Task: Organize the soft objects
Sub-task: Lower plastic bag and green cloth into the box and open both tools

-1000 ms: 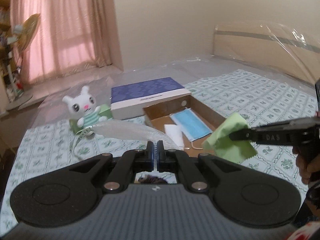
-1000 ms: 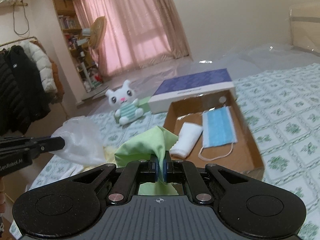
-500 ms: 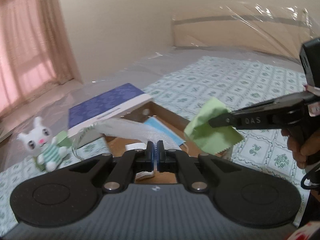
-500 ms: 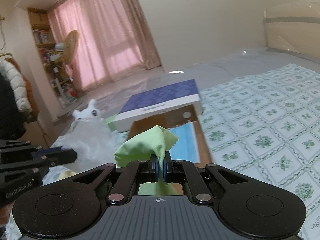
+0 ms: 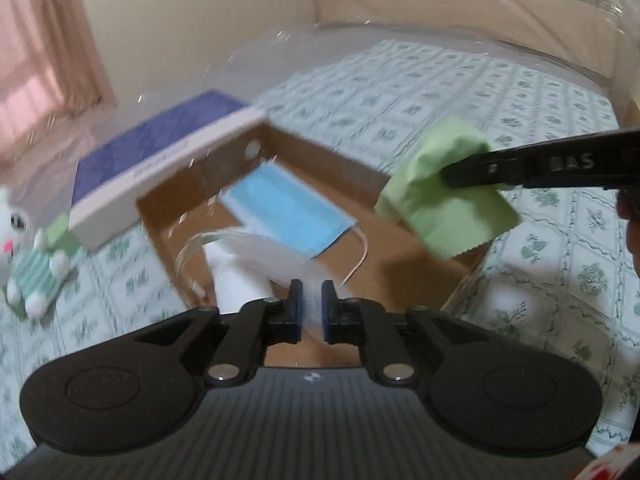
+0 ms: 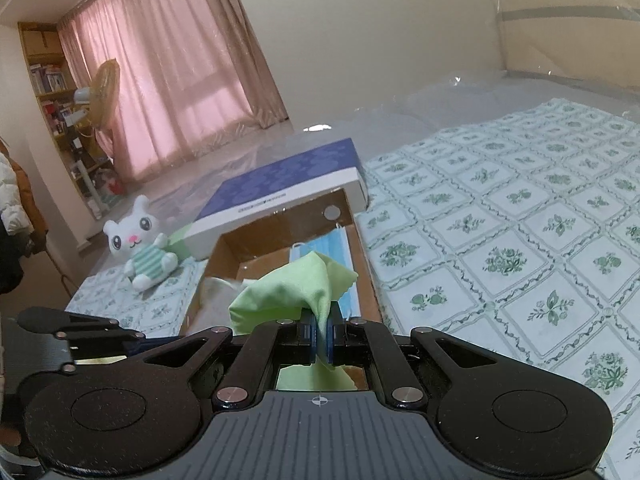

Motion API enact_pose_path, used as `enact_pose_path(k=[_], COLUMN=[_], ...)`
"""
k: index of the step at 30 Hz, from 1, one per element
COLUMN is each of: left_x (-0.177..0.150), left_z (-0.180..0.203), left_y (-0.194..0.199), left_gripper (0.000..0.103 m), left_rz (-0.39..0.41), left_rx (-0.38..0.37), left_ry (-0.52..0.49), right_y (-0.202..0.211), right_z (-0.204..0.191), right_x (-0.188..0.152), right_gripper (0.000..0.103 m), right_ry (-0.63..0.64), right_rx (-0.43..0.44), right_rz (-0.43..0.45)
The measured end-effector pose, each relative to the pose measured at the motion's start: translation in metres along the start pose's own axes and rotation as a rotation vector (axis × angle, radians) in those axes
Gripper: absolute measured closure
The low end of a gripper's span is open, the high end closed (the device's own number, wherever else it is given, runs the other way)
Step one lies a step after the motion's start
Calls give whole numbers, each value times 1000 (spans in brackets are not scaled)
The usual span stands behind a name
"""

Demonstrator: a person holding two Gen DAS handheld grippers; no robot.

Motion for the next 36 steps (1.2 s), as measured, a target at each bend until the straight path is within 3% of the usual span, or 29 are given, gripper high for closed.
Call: enact_pose_path(k=[2,3,18,20,22,23,26,36], left_x=[-5,-9,-21,-21,-23,-24,-28,-36], left_z=[-5,-7,-25,-25,-24,-23,-22,-29], left_y=[-3,-3,17,20,24,26,28,41], left_gripper=[69,68,63,61,60,59,59,58], left_rz=[-22,-22,-12,-4,4,7,7,10], left_rx=[1,4,-1,-5,-11,-11,-16,-15], left_ry=[34,51,208,214,217,218,230,289], right_y=[-3,-5,-26,-29,-32,-32,-30,-24], right_z=[0,-1,-16,-18,-21,-22,-24,-21], right_x=[-1,-1,3,6,9,9,7,-10], right_gripper=[98,98,97,85,37,33,33,33], right_ry=[1,2,32,30,41,43,51,54], right_rx=[2,3,18,24,20,8,10,-9], right_rz=[-6,-10,-28,-29,-29,-18,18,-62])
Point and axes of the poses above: each gripper's, at about its wrist camera, not at the fingertips, and y roughly against the way its jaws point, z to its right, x to its top, the point moved 2 cm from there along -y, roughly the way its jaws point, and after that the axes turned 12 degrees about -z, right-handed, at the moved point
